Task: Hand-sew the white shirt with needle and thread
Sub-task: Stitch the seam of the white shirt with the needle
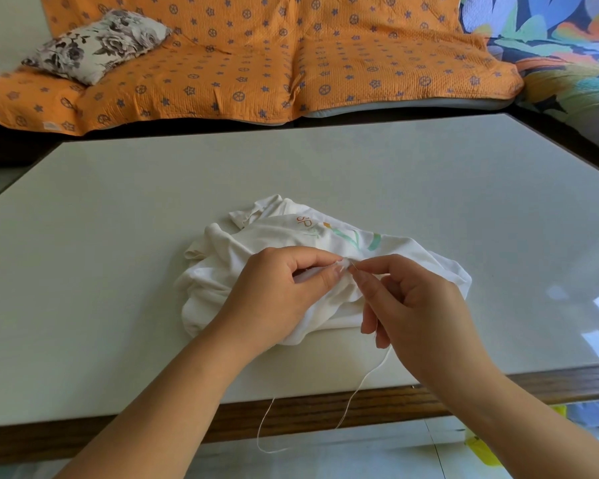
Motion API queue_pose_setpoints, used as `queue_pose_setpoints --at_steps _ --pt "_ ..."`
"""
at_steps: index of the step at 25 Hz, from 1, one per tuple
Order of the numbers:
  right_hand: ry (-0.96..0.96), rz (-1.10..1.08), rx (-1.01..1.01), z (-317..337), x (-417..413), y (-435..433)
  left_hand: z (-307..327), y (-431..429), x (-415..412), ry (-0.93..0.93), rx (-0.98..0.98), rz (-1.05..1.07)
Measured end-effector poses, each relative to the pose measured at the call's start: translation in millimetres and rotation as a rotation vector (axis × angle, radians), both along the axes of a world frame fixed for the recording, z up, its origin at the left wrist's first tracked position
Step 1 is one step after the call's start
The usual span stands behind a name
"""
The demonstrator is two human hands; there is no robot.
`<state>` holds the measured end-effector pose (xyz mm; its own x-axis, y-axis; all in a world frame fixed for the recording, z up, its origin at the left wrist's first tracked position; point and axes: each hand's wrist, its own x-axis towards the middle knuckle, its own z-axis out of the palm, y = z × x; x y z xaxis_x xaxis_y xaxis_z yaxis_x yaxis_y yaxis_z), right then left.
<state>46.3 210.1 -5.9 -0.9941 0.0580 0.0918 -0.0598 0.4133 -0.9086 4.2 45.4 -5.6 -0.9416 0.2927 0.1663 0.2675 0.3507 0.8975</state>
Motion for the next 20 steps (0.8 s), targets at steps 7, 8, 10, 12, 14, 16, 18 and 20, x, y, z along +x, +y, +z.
queue_pose_setpoints --at_steps 7,8,10,12,14,16,18,20 --pt "-0.046 -0.026 -0.063 -1 -1 -1 -11 6 0 0.243 -0.1 0.015" --pt "-0.057 -0.027 -0.086 -1 -2 -1 -12 6 0 0.279 -0.117 0.013" --pt "-0.09 -0.015 -0.147 0 -6 0 -14 6 0 0.332 -0.145 0.022" --pt "-0.121 0.009 -0.243 2 -9 2 -15 6 -1 0.374 -0.176 0.032" --pt "-0.149 0.036 -0.32 4 -11 4 -16 7 -1 0.387 -0.209 0.027" --pt "-0.183 0.062 -0.349 6 -12 6 -16 7 -2 0.371 -0.239 0.002" --pt "-0.223 0.087 -0.353 7 -14 5 -18 7 -3 0.349 -0.254 -0.016" --pt "-0.258 0.096 -0.347 9 -16 4 -19 6 -4 0.329 -0.264 -0.024"
